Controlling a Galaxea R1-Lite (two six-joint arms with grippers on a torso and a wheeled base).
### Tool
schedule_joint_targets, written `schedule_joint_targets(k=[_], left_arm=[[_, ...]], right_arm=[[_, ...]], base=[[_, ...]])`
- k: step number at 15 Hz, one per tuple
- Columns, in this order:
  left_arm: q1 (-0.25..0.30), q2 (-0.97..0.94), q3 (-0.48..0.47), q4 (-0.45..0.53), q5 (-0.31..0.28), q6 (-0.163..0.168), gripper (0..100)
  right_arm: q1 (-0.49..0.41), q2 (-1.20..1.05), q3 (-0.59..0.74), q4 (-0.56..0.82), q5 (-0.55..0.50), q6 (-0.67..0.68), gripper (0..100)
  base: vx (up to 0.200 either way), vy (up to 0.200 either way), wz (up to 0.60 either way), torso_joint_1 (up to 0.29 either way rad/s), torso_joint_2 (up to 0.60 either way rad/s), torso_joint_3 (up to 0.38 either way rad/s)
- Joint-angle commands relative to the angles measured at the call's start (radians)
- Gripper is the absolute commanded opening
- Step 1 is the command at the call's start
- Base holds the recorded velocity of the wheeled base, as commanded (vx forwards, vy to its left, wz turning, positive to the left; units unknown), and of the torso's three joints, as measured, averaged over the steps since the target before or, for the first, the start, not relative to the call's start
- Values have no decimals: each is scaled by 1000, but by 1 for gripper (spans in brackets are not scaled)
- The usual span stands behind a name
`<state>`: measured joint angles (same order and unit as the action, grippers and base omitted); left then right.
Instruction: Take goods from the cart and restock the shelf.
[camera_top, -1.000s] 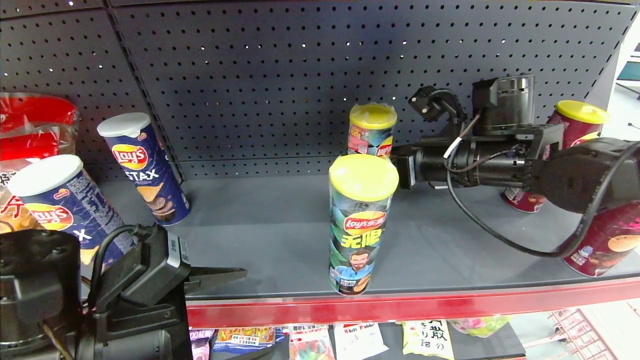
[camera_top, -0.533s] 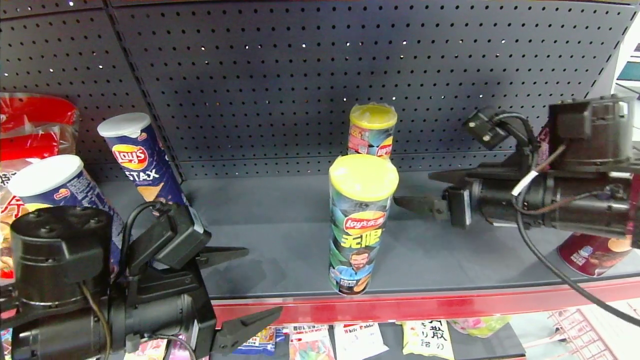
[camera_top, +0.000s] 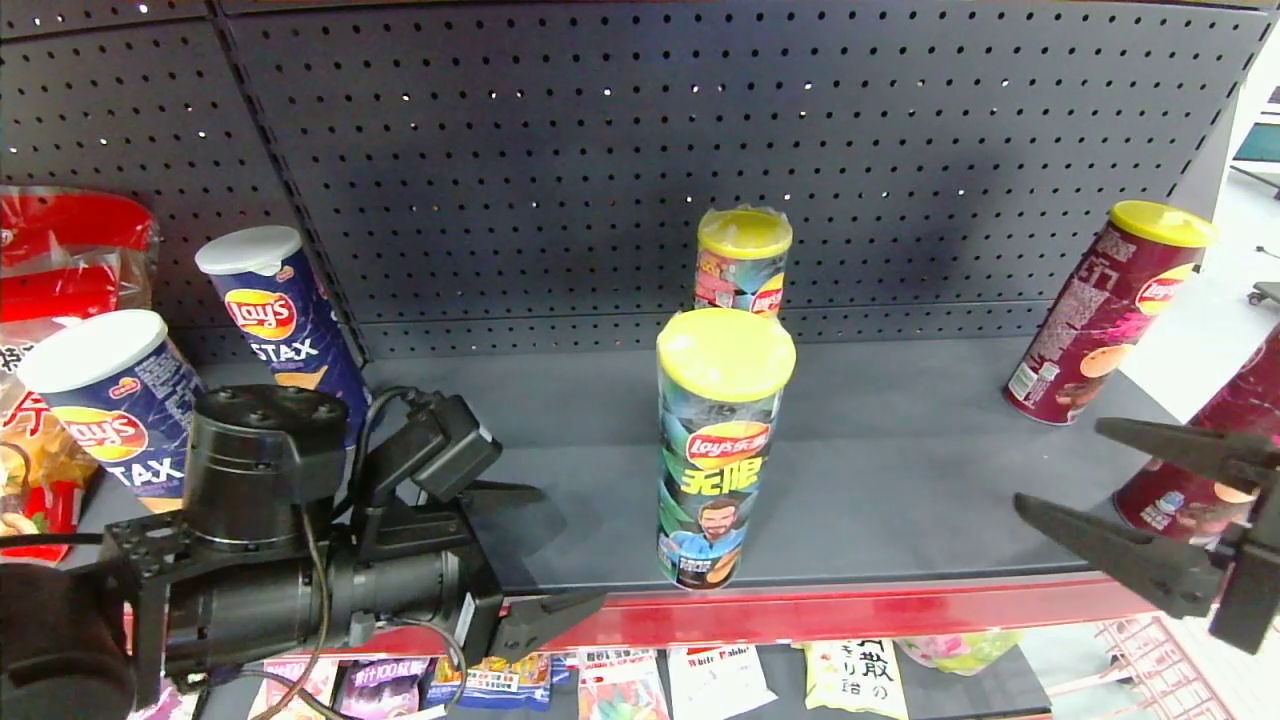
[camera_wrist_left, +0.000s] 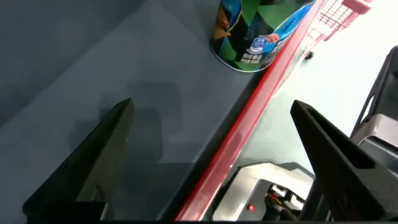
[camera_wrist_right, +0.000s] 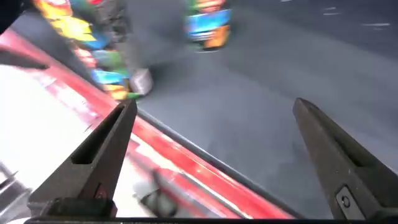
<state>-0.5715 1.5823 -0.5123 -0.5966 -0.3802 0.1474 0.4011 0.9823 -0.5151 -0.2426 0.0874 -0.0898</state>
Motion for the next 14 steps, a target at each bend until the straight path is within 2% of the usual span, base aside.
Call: schedule_joint_targets(k=[1, 3, 5, 14], left_arm=[[-8, 56, -18, 0, -2, 1, 100], [-16, 99, -61, -2, 0, 1, 100], [-14, 128, -104, 0, 0, 1, 100], [-13, 199, -176, 0, 6, 1, 100]], right_arm=[[-80, -157, 40, 0, -66, 12, 100], [-200, -215, 92, 0, -94, 53, 100], [-257, -248, 127, 0, -87, 59, 100], [-260, -252, 139, 0, -86, 70, 100]], base=[[0, 0, 0, 0, 0, 0], [0, 0, 0, 0, 0, 0], [0, 0, 0, 0, 0, 0], [0, 0, 0, 0, 0, 0]])
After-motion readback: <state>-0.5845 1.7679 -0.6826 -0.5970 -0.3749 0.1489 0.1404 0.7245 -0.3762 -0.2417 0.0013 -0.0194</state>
